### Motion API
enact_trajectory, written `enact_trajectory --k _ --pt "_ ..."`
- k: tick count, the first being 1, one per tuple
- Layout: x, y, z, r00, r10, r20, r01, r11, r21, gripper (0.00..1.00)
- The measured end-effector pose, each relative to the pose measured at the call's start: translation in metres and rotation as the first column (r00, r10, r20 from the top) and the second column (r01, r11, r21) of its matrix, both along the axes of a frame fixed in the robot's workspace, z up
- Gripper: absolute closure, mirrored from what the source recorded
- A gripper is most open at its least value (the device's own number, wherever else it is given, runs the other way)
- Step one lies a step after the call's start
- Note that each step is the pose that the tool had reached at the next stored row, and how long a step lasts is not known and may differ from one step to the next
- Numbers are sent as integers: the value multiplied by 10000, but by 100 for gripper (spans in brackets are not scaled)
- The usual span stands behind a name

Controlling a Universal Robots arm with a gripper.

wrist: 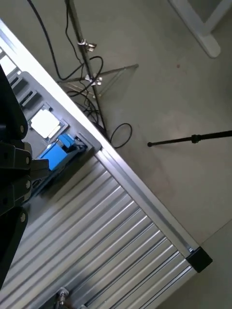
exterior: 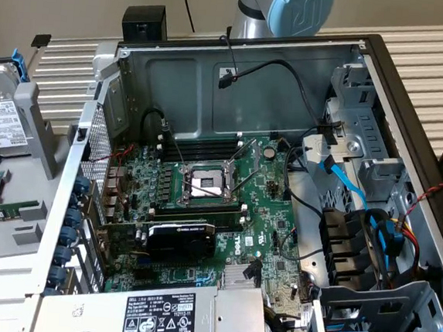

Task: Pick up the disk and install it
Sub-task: 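Pick up the disk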

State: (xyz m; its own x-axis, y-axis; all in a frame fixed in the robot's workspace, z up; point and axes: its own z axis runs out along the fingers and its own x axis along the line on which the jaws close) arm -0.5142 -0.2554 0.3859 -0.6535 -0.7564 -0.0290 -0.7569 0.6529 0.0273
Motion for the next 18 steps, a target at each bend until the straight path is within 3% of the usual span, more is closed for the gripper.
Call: enact_trajectory --k 5,9,13,18 --pt "0 0 -5 9959 904 -19 -904 9959 1 89" --pt "0 0 -9 9866 1633 -35 -1633 9866 3 89" --pt "0 0 -13 9722 2343 -50 -2343 9722 7 89" --pt "0 0 -18 9465 3227 -70 -3227 9465 12 89"
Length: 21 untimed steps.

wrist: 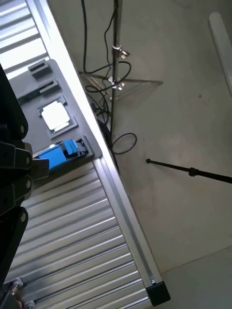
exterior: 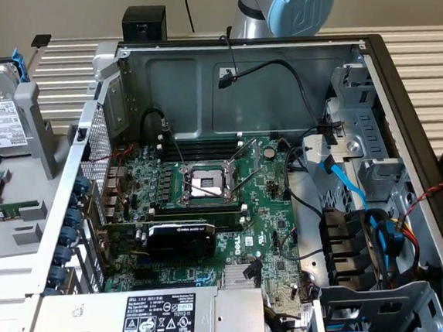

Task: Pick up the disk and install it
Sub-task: 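Pick up the disk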

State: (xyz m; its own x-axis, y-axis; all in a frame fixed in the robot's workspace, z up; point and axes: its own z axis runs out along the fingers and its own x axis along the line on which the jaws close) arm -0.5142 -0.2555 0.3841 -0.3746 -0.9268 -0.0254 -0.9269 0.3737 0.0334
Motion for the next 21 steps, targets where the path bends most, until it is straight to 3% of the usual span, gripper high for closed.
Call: enact_trajectory --k 3,7,14,18,21 --pt "0 0 -3 9986 535 -11 -535 9986 0 89" --pt "0 0 -7 9920 1261 -30 -1261 9920 2 89" --pt "-1 0 -14 9691 2464 -47 -2465 9692 -22 89" --pt "-1 1 -16 9512 3086 -74 -3087 9511 -115 89" --pt "-3 0 -17 9417 3363 -131 -3366 9412 -285 89"
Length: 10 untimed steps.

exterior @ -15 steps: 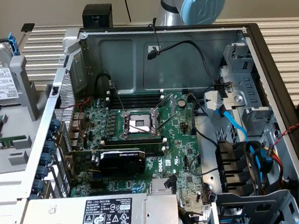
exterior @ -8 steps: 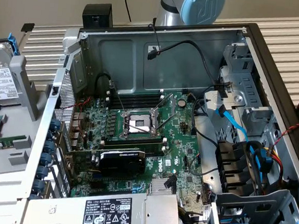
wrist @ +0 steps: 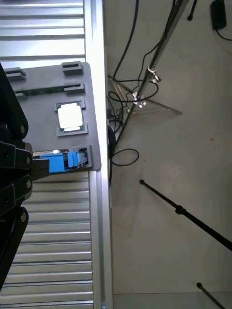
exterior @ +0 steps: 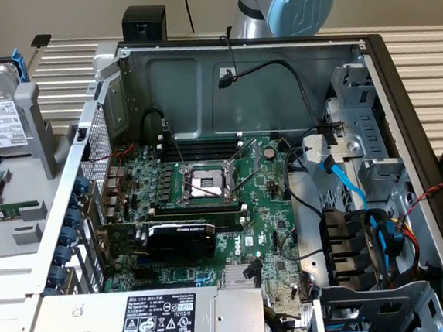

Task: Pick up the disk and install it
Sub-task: 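Pick up the disk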

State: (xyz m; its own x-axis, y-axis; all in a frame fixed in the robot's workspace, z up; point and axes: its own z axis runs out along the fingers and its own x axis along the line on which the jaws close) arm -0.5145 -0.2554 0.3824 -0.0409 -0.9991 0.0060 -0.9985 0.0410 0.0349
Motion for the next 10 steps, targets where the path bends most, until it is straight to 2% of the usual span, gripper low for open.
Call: enact_trajectory --k 1,4,5,7,8,10 --pt "-1 -1 1 10000 17 -1 -17 10000 -25 89" --pt "-2 -1 0 10000 37 12 -37 10000 -32 89" --pt "-5 1 -1 9999 46 118 -46 10000 -34 89" --pt "-14 0 -2 9989 61 472 -58 10000 -47 89" --pt "-20 0 -4 9983 63 585 -60 10000 -53 89" --pt "-29 -1 -4 9982 66 592 -63 10000 -54 89"
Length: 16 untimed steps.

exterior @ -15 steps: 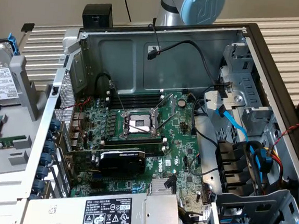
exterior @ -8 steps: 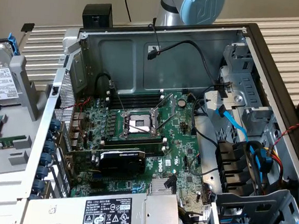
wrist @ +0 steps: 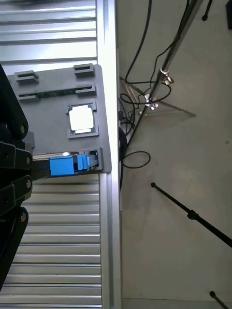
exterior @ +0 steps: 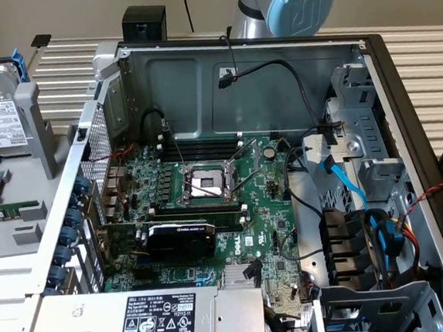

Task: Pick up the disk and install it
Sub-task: 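Pick up the disk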

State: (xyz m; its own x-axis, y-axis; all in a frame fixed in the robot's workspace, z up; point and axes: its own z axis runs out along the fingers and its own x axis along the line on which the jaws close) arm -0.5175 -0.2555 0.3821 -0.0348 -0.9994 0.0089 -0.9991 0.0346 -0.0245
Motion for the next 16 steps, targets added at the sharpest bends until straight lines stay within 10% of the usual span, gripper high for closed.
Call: enact_trajectory --k 16 --pt "-6 1 -73 9998 162 90 -162 9999 -3 89"
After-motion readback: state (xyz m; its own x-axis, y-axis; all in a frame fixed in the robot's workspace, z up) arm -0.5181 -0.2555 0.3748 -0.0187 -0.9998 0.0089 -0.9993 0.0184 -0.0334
